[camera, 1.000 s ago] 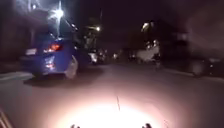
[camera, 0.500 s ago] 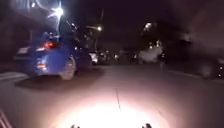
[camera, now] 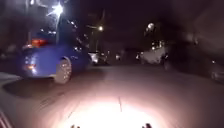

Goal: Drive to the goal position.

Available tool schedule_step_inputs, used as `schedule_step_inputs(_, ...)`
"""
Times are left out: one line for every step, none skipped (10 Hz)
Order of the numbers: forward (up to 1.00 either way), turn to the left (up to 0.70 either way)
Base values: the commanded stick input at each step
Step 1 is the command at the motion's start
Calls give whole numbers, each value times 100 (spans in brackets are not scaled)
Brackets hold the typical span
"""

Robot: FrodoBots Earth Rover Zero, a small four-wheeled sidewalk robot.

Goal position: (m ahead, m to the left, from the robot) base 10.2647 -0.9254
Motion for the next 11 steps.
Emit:
schedule_step_inputs(85,0)
schedule_step_inputs(85,0)
schedule_step_inputs(85,0)
schedule_step_inputs(85,0)
schedule_step_inputs(85,0)
schedule_step_inputs(85,0)
schedule_step_inputs(85,0)
schedule_step_inputs(85,0)
schedule_step_inputs(85,0)
schedule_step_inputs(85,0)
schedule_step_inputs(85,0)
